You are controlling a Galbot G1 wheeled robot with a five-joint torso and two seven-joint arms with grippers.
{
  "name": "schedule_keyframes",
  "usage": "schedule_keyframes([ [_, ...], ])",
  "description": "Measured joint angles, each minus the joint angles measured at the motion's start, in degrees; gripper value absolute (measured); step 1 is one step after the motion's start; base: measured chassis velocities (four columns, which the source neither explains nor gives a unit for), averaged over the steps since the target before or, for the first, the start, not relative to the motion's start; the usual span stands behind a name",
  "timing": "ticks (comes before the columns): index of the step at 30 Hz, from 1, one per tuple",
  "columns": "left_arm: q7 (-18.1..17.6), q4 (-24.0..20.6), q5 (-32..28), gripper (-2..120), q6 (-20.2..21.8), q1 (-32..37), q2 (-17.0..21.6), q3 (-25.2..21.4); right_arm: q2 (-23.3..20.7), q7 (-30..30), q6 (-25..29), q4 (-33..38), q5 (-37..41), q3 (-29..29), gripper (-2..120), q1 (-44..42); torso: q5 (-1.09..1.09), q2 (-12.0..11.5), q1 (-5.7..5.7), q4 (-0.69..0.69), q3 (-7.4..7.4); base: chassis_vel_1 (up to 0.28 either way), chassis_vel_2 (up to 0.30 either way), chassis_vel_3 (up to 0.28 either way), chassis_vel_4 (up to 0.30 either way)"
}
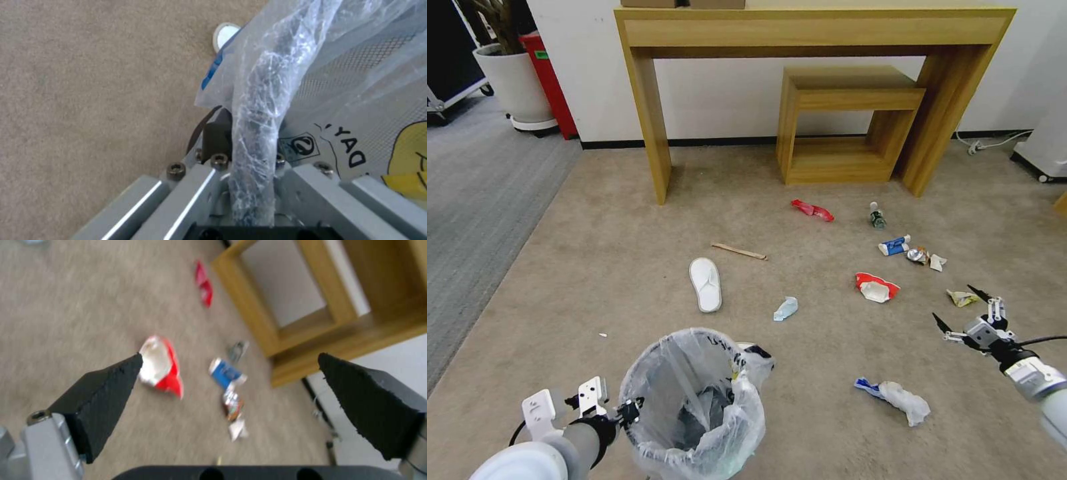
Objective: Pick up the trash bin and place the garbage on the floor into it.
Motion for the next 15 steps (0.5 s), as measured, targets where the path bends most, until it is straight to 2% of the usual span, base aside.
schedule_keyframes([
  [6, 0.32, 0.25, 2.12, 0, 0.30, 0.60, -0.71, 0.90, -2.43, -5.46, -2.59, -2.80, 2.25, -3.97, 100, 1.51, 0.01, 0.00, 0.00, -0.01, 0.00, 0.000, 0.000, 0.000, 0.000],
  [9, 0.46, 0.46, 3.47, 0, 0.26, 1.11, -0.79, 1.07, -4.32, -7.55, -4.98, -6.53, 0.77, -8.32, 100, 4.47, -0.02, 0.00, 0.00, -0.01, 0.00, 0.000, 0.000, 0.000, 0.000],
  [10, 0.46, 0.46, 3.47, 0, 0.26, 1.11, -0.79, 1.07, -4.32, -7.55, -4.98, -6.53, 0.77, -8.32, 100, 4.47, -0.02, 0.00, 0.00, -0.01, 0.00, 0.000, 0.000, 0.000, 0.000],
  [11, 0.59, 0.50, 4.30, 0, 0.24, 1.33, -1.10, 1.24, -4.63, -8.36, -6.15, -9.67, 1.21, -11.45, 100, 6.71, 0.00, 0.00, 0.00, 0.00, 0.00, 0.000, 0.000, 0.000, 0.000],
  [13, 0.65, 0.50, 4.93, 0, 0.32, 1.60, -1.49, 1.42, -4.35, -8.63, -7.81, -11.78, 3.05, -13.85, 100, 8.05, 0.00, 0.00, 0.00, -0.01, 0.00, 0.000, 0.000, 0.000, 0.000],
  [15, 0.66, 0.52, 5.08, 0, 0.36, 1.72, -1.67, 1.46, -3.97, -8.73, -8.72, -12.50, 3.71, -14.65, 100, 8.39, 0.00, 0.00, 0.00, -0.01, 0.00, 0.000, 0.000, 0.000, 0.000],
])
